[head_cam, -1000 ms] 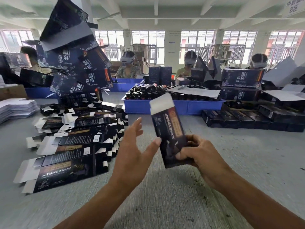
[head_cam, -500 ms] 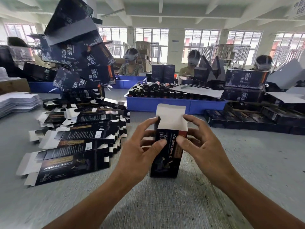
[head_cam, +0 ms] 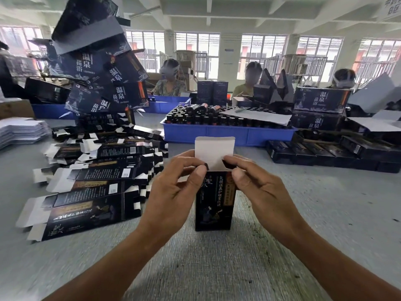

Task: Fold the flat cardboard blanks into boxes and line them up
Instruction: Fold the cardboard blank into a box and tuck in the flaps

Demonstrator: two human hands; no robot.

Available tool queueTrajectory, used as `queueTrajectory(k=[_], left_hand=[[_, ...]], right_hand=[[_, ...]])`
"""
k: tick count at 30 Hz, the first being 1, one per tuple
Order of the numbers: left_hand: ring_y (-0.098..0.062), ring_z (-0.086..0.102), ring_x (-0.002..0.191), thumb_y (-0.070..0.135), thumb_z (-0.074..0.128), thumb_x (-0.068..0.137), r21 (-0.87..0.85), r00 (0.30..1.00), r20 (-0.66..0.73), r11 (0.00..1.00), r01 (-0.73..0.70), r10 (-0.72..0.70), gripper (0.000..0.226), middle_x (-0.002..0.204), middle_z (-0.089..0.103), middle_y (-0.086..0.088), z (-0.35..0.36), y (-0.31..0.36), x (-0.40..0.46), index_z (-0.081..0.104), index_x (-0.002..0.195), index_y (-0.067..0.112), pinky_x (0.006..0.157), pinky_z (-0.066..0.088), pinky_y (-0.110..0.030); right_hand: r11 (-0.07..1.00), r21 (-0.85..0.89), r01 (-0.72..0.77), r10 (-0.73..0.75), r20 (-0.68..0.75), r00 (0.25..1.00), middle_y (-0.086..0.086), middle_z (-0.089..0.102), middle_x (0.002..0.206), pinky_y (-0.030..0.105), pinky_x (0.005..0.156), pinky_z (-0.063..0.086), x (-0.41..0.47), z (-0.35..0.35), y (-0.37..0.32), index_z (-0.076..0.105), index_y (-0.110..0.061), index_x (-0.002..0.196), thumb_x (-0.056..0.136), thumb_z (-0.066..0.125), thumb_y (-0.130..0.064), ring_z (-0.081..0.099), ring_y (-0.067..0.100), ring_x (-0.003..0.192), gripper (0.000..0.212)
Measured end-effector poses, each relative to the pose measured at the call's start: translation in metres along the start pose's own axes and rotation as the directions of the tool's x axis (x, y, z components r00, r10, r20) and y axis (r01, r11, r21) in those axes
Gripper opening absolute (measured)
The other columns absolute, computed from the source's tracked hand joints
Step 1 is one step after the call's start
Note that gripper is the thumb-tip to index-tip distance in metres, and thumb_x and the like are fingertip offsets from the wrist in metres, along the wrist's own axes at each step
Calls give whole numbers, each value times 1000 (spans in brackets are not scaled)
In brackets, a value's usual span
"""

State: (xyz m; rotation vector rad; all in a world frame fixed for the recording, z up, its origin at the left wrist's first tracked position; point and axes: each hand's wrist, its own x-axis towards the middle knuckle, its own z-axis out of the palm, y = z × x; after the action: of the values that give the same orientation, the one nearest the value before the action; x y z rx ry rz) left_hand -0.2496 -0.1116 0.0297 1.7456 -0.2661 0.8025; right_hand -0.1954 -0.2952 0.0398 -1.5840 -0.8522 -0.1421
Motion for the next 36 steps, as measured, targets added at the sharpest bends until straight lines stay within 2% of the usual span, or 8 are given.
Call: queueTrajectory(k=[4,7,13,19,24,29,32,36], left_hand=[[-7,65,113,32,55,96,-4,1000,18,1000,-15,15,22,123,63,27,1,4,-1,67,108,18,87,52,-16],[-1,65,108,32,54,95,15,1000,15,1000,-24,23,20,116,63,33,0,6,0,66,106,20,84,50,-11],[-11,67,109,26,55,98,62,999,10,997,-51,51,22,114,70,14,-2,4,1,66,113,15,84,51,-15],[-12,65,115,33,57,99,12,1000,18,1000,-20,20,27,125,67,7,-2,4,-1,66,115,13,87,55,-21],[-8,67,111,35,56,96,-14,997,-60,998,-55,54,27,123,69,9,3,7,-2,67,100,10,83,55,-18],[-8,69,108,29,60,94,-40,996,-60,997,-65,63,21,120,71,9,2,4,-2,58,108,14,81,53,-15],[-5,65,115,24,57,101,87,989,-32,987,-138,141,26,123,68,11,-1,2,-2,61,127,20,84,51,-12],[-6,63,117,21,57,100,172,981,8,966,-192,194,22,130,63,5,-4,-6,-1,70,117,18,81,55,-17]], right_hand=[[998,66,19,-13,-86,996,-23,66,125,11,84,52,1,0,0,59,-37,119,93,63,-25,64,1,115,29],[998,56,31,-26,-88,996,-28,62,128,11,83,52,2,0,-2,52,-51,127,92,64,-27,63,0,116,45],[999,9,41,-41,-58,998,-21,70,116,11,80,52,2,-1,-4,64,-43,110,96,63,-12,69,3,105,34],[999,33,39,-37,-74,997,-23,71,114,11,81,52,0,1,-8,67,-37,110,87,66,-40,69,2,106,23],[997,43,57,-52,-123,991,-22,73,108,13,79,54,1,2,-7,69,-32,106,87,63,-36,71,3,99,20],[998,27,50,-46,-133,990,-22,72,110,14,79,55,2,2,-5,70,-32,105,87,63,-36,71,4,99,20],[999,-23,43,-45,-133,990,-21,70,116,17,83,55,2,1,-2,72,-33,105,90,63,-34,69,4,105,17],[989,-130,63,-80,-124,989,-20,67,123,20,88,55,0,1,4,72,-33,108,96,62,-27,63,2,116,17]])
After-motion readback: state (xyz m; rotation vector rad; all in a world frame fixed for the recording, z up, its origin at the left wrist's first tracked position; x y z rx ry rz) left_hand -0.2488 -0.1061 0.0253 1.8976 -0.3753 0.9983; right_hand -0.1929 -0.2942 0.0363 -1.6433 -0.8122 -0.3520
